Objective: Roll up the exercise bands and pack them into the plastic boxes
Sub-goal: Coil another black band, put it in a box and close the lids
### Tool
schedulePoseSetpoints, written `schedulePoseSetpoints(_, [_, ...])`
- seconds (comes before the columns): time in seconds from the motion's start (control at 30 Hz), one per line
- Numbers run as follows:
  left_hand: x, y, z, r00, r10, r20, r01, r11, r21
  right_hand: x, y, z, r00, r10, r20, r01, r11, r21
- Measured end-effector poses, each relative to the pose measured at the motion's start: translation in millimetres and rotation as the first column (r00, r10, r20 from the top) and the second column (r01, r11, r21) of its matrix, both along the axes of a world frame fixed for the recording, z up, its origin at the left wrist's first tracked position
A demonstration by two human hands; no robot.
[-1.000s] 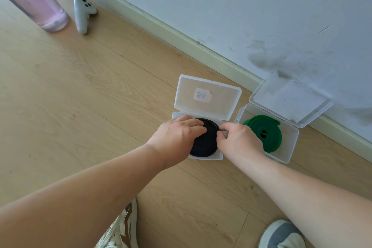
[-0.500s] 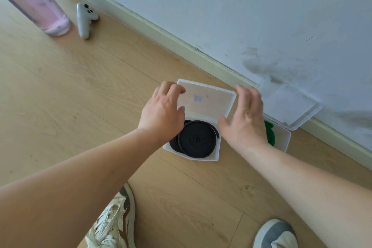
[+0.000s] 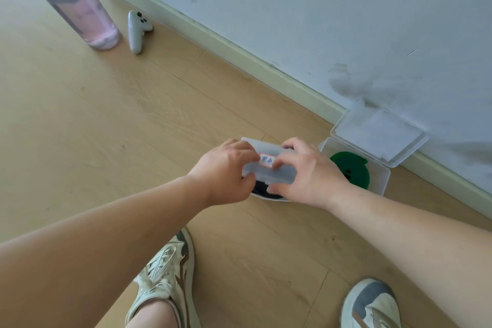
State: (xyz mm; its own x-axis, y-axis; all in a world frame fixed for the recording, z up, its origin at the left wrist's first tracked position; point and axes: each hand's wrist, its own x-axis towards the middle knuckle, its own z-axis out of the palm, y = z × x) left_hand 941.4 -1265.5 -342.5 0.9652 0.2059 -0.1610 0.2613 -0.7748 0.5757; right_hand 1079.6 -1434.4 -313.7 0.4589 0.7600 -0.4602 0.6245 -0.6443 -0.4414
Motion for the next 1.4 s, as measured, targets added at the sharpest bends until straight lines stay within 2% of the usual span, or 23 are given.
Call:
schedulePoseSetpoints(0.13, [-19, -11, -24, 0.998, -0.065, -0.013, 0.065, 0.998, 0.013, -12, -3, -26, 0.996, 0.09, 0.001, -0.089, 0.987, -0.137])
schedulePoseSetpoints(0.23, [-19, -12, -28, 0.994, -0.102, 0.028, 0.099, 0.992, 0.076, -15, -3, -42, 0.991, 0.098, 0.096, -0.08, 0.98, -0.181])
schedulePoseSetpoints(0.33, [-16, -14, -29, 0.994, -0.098, 0.038, 0.094, 0.99, 0.105, -15, 1, -48, 0.962, 0.157, 0.223, -0.115, 0.975, -0.191])
schedulePoseSetpoints(0.4, [-13, -16, -30, 0.993, -0.114, 0.019, 0.11, 0.984, 0.137, -10, 5, -45, 0.957, 0.16, 0.242, -0.123, 0.979, -0.162])
schedulePoseSetpoints(0.47, [-10, -16, -29, 0.993, -0.113, 0.016, 0.11, 0.983, 0.15, -2, 11, -35, 0.983, 0.09, 0.16, -0.071, 0.99, -0.12])
schedulePoseSetpoints(0.53, [-5, -13, -25, 0.995, -0.087, 0.049, 0.081, 0.99, 0.119, 9, 18, -20, 0.998, -0.054, -0.017, 0.051, 0.991, -0.126])
schedulePoseSetpoints(0.6, [1, -8, -22, 0.997, -0.047, 0.059, 0.044, 0.998, 0.046, 19, 21, -12, 0.968, -0.157, -0.196, 0.12, 0.975, -0.189])
schedulePoseSetpoints(0.67, [8, -8, -19, 1.0, -0.018, 0.014, 0.018, 1.0, -0.019, 24, 18, -12, 0.94, -0.194, -0.281, 0.131, 0.965, -0.227])
schedulePoseSetpoints(0.87, [34, 1, -8, 0.985, 0.122, -0.125, -0.135, 0.986, -0.097, 31, 11, -15, 0.912, -0.331, -0.244, 0.307, 0.943, -0.13])
schedulePoseSetpoints(0.97, [46, 7, -2, 0.952, 0.197, -0.234, -0.228, 0.967, -0.112, 36, 14, -18, 0.873, -0.398, -0.281, 0.381, 0.917, -0.116])
schedulePoseSetpoints(1.1, [55, 5, 3, 0.93, 0.244, -0.274, -0.283, 0.952, -0.115, 41, 20, -16, 0.821, -0.456, -0.345, 0.432, 0.89, -0.147])
schedulePoseSetpoints(1.2, [57, 5, 7, 0.922, 0.239, -0.303, -0.283, 0.953, -0.107, 45, 25, -12, 0.811, -0.47, -0.348, 0.432, 0.883, -0.184])
schedulePoseSetpoints(1.4, [49, 0, 4, 0.92, 0.233, -0.313, -0.28, 0.953, -0.114, 35, 32, -8, 0.86, -0.406, -0.311, 0.347, 0.91, -0.227])
